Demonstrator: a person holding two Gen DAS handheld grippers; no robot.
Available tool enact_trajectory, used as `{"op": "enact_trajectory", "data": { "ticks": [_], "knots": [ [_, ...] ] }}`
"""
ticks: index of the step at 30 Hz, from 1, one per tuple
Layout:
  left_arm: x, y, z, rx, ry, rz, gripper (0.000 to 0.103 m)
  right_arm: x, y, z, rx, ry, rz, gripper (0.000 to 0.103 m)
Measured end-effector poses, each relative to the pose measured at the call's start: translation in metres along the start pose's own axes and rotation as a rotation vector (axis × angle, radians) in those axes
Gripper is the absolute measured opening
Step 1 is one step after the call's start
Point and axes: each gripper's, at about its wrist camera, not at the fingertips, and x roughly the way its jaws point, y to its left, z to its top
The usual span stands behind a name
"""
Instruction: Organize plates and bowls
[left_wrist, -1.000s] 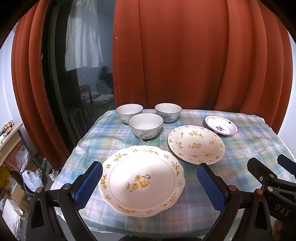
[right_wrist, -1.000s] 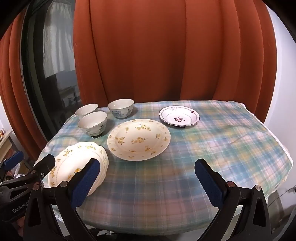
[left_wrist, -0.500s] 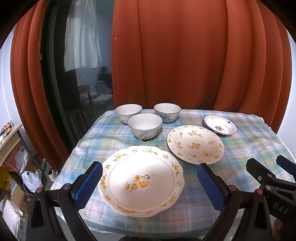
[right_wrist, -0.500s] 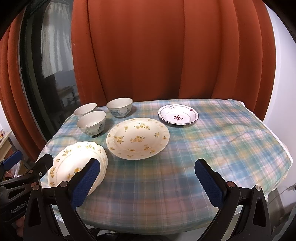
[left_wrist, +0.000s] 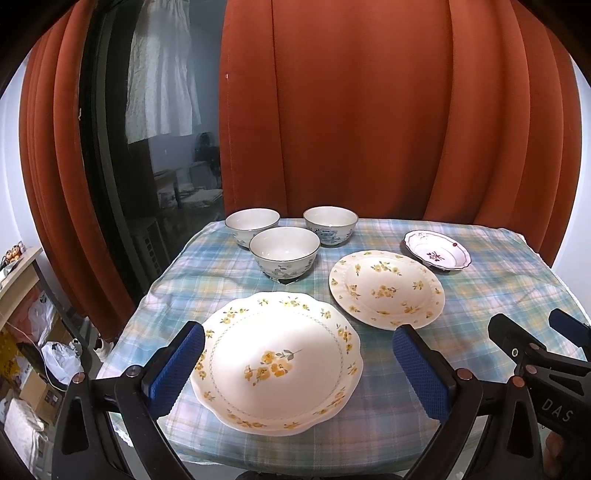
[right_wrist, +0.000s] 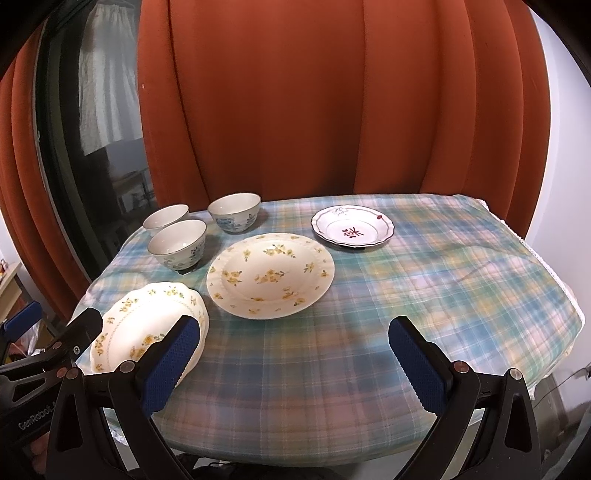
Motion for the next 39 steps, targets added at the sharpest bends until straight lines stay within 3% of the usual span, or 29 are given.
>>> {"op": "enact_trajectory", "data": {
  "ticks": [39],
  "knots": [
    [0.005, -0.007, 0.002, 0.005, 0.007, -0.007, 0.102, 0.009, -0.010, 0.001, 0.006, 0.007, 0.001, 0.103]
  ]
}}
